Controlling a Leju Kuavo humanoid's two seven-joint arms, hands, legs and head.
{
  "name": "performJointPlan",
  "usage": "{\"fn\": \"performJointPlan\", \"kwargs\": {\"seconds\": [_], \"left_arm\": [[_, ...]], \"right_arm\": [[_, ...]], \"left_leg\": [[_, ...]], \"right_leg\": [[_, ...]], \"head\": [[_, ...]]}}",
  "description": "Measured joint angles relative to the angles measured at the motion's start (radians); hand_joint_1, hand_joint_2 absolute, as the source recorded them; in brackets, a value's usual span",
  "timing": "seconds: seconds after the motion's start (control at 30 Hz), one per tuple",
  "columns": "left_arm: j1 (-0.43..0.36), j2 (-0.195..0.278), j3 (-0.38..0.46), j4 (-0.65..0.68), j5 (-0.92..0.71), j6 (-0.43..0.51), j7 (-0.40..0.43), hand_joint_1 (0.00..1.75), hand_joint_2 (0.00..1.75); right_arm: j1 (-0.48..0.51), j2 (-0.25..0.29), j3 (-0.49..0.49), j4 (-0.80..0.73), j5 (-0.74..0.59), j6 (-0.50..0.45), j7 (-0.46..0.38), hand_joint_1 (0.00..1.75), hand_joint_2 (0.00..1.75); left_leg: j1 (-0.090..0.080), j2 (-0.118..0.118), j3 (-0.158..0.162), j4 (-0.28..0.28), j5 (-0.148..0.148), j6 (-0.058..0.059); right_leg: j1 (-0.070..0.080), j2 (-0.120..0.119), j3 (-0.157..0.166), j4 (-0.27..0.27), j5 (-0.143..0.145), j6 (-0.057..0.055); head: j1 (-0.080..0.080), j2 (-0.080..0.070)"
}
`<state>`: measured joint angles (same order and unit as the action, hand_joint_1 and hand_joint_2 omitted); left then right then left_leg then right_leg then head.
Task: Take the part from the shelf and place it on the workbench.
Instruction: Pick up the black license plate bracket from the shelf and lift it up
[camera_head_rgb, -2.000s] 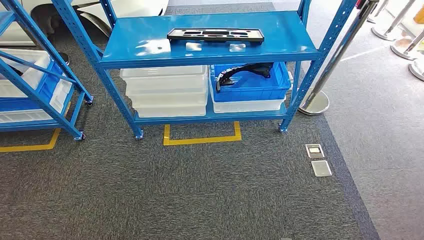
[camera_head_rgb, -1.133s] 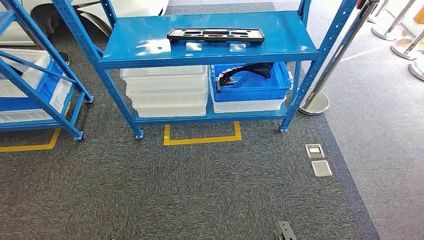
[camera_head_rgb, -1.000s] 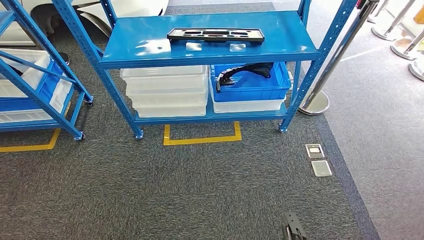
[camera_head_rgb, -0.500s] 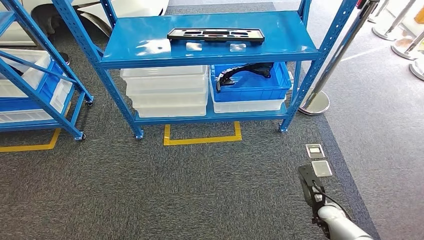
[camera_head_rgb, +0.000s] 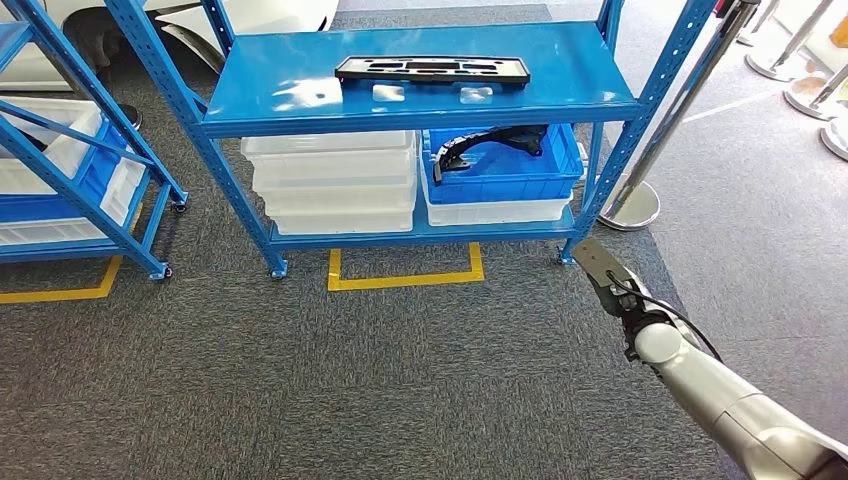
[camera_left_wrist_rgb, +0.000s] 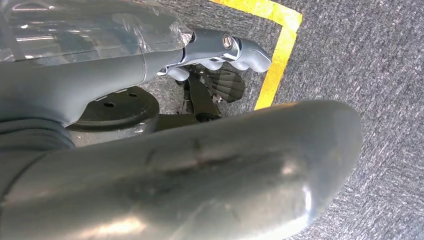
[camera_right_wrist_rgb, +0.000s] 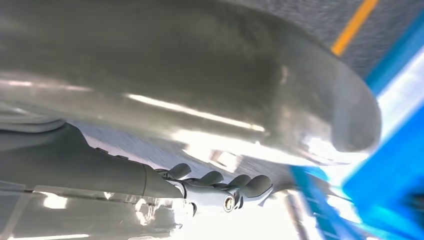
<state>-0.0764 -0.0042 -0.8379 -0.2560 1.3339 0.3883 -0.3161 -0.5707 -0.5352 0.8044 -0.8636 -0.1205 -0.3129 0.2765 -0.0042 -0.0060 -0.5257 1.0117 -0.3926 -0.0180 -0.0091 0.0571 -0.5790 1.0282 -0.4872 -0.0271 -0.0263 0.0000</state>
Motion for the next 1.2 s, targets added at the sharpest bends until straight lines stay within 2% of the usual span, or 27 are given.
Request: {"fn": "performJointPlan", "kwargs": {"seconds": [0.2, 0.73, 0.97, 1.2], "left_arm": [[-0.007, 0.000, -0.030, 0.006, 0.026, 0.001, -0.012, 0.00, 0.00], [-0.014, -0.001, -0.064, 0.013, 0.082, 0.001, -0.038, 0.00, 0.00], [-0.016, -0.001, -0.074, 0.015, 0.087, 0.004, -0.040, 0.00, 0.00], [-0.018, -0.005, -0.077, 0.017, 0.101, 0.018, -0.040, 0.00, 0.00]], "right_arm": [[-0.103, 0.020, 0.063, -0.093, 0.166, 0.066, 0.029, 0.00, 0.00], [-0.344, 0.153, 0.237, -0.207, 0.621, 0.262, 0.082, 0.00, 0.00], [-0.372, 0.176, 0.275, -0.217, 0.666, 0.288, 0.088, 0.00, 0.00], [-0.434, 0.230, 0.345, -0.197, 0.759, 0.393, 0.085, 0.00, 0.00]], "left_leg": [[0.000, -0.002, -0.001, 0.000, 0.001, 0.001], [0.000, -0.004, -0.001, 0.000, 0.002, 0.000], [0.000, -0.004, -0.001, 0.000, 0.002, 0.000], [0.000, -0.004, -0.001, 0.000, 0.002, 0.000]], "right_leg": [[0.000, -0.002, 0.000, 0.000, 0.000, 0.000], [0.001, -0.003, 0.000, 0.001, 0.000, 0.000], [0.000, -0.003, 0.000, 0.001, 0.000, 0.000], [0.001, -0.002, -0.001, 0.001, 0.000, 0.000]], "head": [[0.000, 0.000], [0.000, 0.000], [0.000, 0.000], [0.000, 0.000]]}}
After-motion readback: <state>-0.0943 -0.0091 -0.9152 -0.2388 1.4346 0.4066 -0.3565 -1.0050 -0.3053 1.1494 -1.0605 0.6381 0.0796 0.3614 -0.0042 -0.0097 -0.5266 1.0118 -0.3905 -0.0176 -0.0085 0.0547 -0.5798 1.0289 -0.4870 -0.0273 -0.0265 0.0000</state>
